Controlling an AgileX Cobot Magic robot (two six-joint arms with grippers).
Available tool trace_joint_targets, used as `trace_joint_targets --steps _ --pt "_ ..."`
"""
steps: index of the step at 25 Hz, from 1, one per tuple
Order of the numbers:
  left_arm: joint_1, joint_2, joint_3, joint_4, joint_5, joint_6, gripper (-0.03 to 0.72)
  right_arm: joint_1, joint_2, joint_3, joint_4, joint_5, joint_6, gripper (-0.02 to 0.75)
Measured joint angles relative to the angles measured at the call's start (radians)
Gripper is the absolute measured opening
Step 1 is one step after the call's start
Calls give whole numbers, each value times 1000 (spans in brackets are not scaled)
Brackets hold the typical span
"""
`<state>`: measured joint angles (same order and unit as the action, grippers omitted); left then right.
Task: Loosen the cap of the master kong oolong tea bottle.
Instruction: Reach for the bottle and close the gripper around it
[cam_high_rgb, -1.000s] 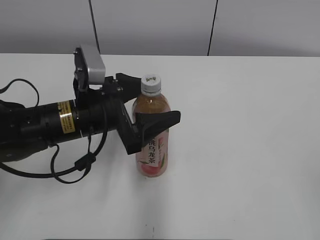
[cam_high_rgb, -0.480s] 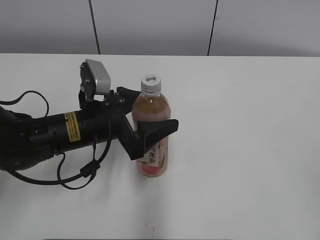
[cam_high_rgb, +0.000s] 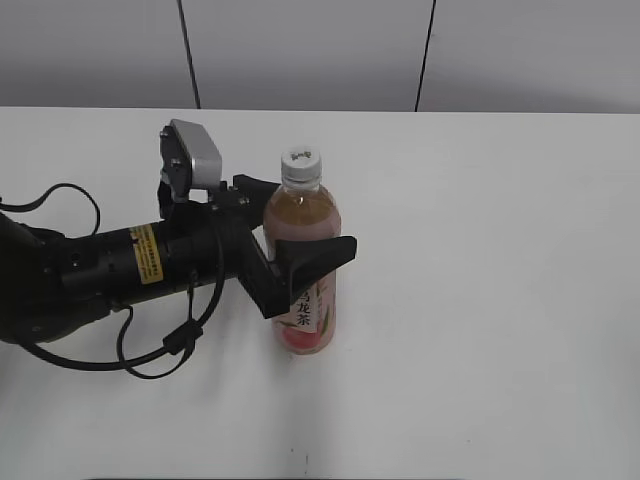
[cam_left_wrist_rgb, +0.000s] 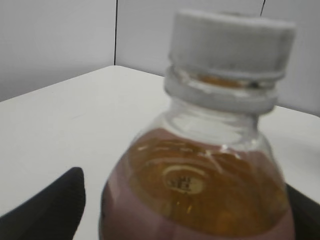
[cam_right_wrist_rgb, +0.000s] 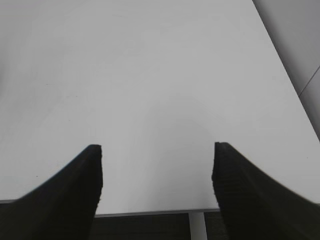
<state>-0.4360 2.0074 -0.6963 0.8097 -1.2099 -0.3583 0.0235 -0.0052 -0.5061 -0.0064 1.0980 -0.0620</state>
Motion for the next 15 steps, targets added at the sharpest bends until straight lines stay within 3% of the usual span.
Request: trace_joint_targets --steps 9,15 --pt "0 0 0 7 -1 4 459 0 0 0 0 0 0 519" --pt "0 0 -1 61 -1 20 457 0 0 0 0 0 0 519"
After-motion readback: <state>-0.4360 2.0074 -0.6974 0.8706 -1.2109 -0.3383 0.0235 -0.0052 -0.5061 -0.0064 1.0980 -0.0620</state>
